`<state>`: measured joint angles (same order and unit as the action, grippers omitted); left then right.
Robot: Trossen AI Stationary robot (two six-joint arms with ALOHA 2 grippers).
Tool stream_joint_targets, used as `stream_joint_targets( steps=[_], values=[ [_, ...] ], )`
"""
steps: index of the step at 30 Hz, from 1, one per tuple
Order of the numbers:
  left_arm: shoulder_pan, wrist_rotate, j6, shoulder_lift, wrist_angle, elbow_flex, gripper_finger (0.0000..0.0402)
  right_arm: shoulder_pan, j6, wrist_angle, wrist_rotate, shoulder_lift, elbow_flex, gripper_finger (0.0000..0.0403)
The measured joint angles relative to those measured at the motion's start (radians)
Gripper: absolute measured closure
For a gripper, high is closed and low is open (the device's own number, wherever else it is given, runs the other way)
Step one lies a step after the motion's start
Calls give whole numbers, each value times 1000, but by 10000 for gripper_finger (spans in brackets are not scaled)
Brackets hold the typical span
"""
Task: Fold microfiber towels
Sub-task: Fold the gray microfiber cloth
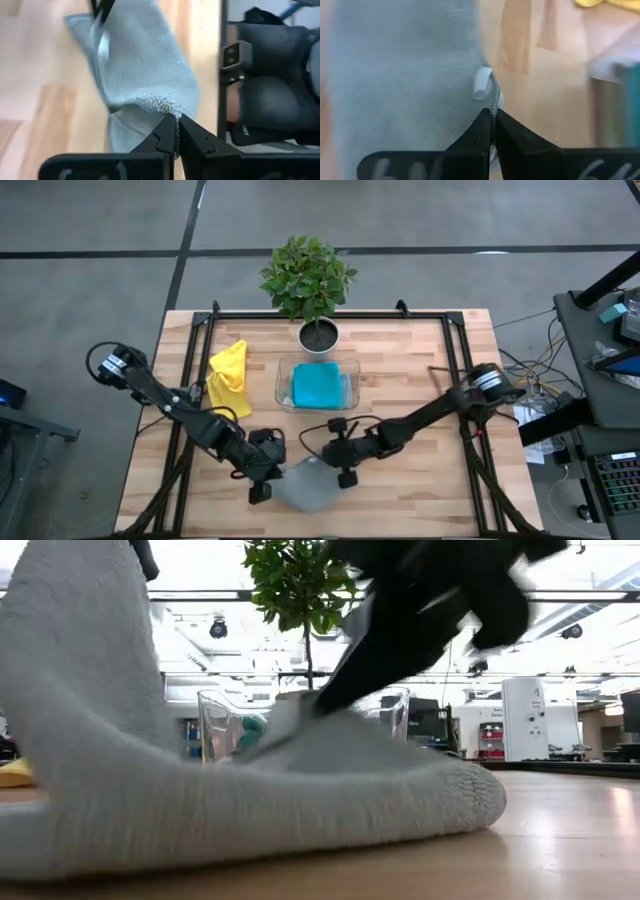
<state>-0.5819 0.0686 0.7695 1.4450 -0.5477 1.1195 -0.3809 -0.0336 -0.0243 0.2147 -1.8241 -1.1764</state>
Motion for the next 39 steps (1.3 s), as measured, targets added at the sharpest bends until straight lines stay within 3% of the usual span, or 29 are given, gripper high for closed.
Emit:
stream_joint_targets(
  steps=[11,16,21,26,32,39],
  values=[
    [0,175,54,-79,-294,93,402,-79,-34,-363,100,486,126,394],
    [1,332,-44,-125,-340,121,401,-83,-52,-403,103,698,165,394],
    [28,469,-178,-186,-329,158,401,-75,-40,-417,104,830,169,394],
    [46,528,-298,-239,-287,174,401,-75,-25,-435,103,899,169,394],
    [13,506,-303,-220,-196,128,401,-117,-126,-498,91,893,188,394],
    [-82,406,-98,-73,-149,107,402,-233,-290,-430,13,815,269,394]
  ],
)
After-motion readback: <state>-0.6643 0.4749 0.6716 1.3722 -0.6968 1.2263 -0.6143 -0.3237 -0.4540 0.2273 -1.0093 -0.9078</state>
